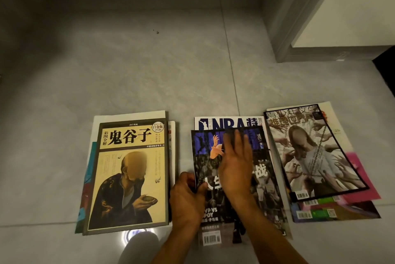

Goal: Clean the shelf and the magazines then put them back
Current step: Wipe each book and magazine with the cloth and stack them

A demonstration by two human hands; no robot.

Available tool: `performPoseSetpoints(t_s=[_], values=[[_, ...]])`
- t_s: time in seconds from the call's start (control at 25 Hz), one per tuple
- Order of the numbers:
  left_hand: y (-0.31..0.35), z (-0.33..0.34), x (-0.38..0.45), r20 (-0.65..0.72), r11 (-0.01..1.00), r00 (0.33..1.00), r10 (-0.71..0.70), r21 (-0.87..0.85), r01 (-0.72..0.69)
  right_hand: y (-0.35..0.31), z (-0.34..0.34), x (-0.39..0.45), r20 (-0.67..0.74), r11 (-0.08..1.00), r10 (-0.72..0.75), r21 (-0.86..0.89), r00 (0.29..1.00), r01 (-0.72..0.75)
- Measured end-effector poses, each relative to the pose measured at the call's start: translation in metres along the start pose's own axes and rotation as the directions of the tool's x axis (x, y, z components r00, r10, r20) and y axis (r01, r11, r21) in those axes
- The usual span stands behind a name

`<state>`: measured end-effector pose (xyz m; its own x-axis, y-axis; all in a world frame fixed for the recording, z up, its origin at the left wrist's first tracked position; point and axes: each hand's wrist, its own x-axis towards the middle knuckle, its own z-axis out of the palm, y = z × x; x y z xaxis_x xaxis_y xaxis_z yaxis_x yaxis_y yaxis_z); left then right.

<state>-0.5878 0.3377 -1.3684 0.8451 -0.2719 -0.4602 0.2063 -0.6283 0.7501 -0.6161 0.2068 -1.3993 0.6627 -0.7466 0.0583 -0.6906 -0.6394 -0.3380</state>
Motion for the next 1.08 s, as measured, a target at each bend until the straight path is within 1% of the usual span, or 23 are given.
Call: performPoseSetpoints(t_s=[0.08,0.12,0.2,0.24,0.28,0.32,0.36,0.4,0.44,0.48,0.52,0.56,0.64,0.68,0.72,0.76,0.8,0.84,0.88,0.92,0.96,1.0,1.08], values=[[-0.001,-0.002,0.002,-0.002,1.0,1.0,-0.002,0.0,0.002,-0.033,0.008,-0.008,0.057,0.987,-0.157,0.042,0.986,0.154],[-0.001,-0.002,0.003,0.001,1.0,1.0,-0.004,0.006,0.004,-0.036,0.009,-0.01,0.09,0.964,-0.264,0.057,0.96,0.26],[0.0,-0.002,0.004,0.018,1.0,1.0,-0.017,-0.002,0.017,-0.016,0.002,0.0,0.158,0.904,-0.427,0.043,0.89,0.426],[-0.001,-0.002,0.004,0.027,0.999,0.999,-0.028,-0.025,0.029,0.003,-0.004,0.007,0.191,0.89,-0.45,0.018,0.872,0.456],[-0.001,-0.002,0.004,0.033,0.998,0.999,-0.036,-0.049,0.037,0.021,-0.009,0.013,0.217,0.907,-0.407,-0.017,0.887,0.42],[-0.001,-0.002,0.003,0.032,0.997,0.999,-0.042,-0.063,0.044,0.034,-0.013,0.017,0.21,0.949,-0.296,-0.048,0.932,0.313],[0.0,-0.002,0.002,0.023,0.997,0.999,-0.043,-0.06,0.044,0.04,-0.016,0.019,0.163,0.985,-0.153,-0.059,0.975,0.165],[-0.001,-0.002,0.002,0.007,0.998,0.999,-0.039,-0.052,0.039,0.034,-0.017,0.02,0.111,0.998,-0.025,-0.048,0.994,0.03],[-0.001,-0.001,0.001,-0.003,0.998,0.999,-0.035,-0.047,0.035,0.02,-0.013,0.019,0.079,0.999,0.047,-0.023,0.996,-0.045],[-0.001,-0.001,0.0,-0.003,0.999,0.999,-0.033,-0.042,0.033,0.001,-0.007,0.015,0.084,0.998,0.06,0.005,0.995,-0.061],[0.001,-0.001,0.0,0.004,0.999,0.999,-0.032,-0.035,0.032,-0.018,-0.001,0.009,0.106,0.999,0.005,0.043,0.994,-0.009],[0.002,-0.001,-0.001,0.013,0.999,1.0,-0.028,-0.028,0.028,-0.032,0.003,0.004,0.131,0.992,-0.11,0.078,0.985,0.101],[0.003,-0.002,0.0,0.022,1.0,1.0,-0.01,-0.017,0.01,-0.034,0.002,0.004,0.213,0.93,-0.367,0.106,0.906,0.352],[0.003,-0.003,0.001,0.025,1.0,1.0,-0.014,-0.017,0.015,-0.024,-0.003,0.011,0.25,0.897,-0.442,0.113,0.862,0.427],[0.004,-0.005,0.001,0.028,0.999,0.999,-0.026,-0.023,0.027,-0.009,-0.007,0.017,0.264,0.883,-0.469,0.101,0.843,0.459],[0.004,-0.006,0.002,0.033,0.999,0.999,-0.039,-0.036,0.04,0.009,-0.01,0.022,0.251,0.898,-0.435,0.058,0.865,0.435],[0.004,-0.006,0.002,0.04,0.998,0.998,-0.049,-0.049,0.051,0.027,-0.013,0.025,0.21,0.938,-0.341,0.009,0.916,0.347],[0.004,-0.006,0.002,0.045,0.997,0.997,-0.055,-0.058,0.058,0.04,-0.017,0.027,0.15,0.978,-0.203,-0.027,0.968,0.209],[0.004,-0.005,0.001,0.046,0.996,0.997,-0.056,-0.065,0.059,0.046,-0.02,0.026,0.09,0.997,-0.064,-0.041,0.994,0.068],[0.004,-0.005,0.001,0.042,0.996,0.998,-0.052,-0.067,0.055,0.04,-0.019,0.025,0.05,0.999,0.04,-0.036,0.998,-0.038],[0.004,-0.005,0.0,0.037,0.997,0.998,-0.047,-0.057,0.049,0.026,-0.016,0.023,0.042,0.995,0.098,-0.013,0.994,-0.098],[0.002,-0.004,0.001,0.032,0.998,0.998,-0.045,-0.044,0.046,0.008,-0.012,0.019,0.068,0.996,0.088,0.012,0.994,-0.089],[-0.001,-0.004,0.002,0.028,0.999,0.999,-0.043,-0.023,0.044,-0.028,-0.005,0.007,0.149,0.989,-0.137,0.069,0.979,0.128]])
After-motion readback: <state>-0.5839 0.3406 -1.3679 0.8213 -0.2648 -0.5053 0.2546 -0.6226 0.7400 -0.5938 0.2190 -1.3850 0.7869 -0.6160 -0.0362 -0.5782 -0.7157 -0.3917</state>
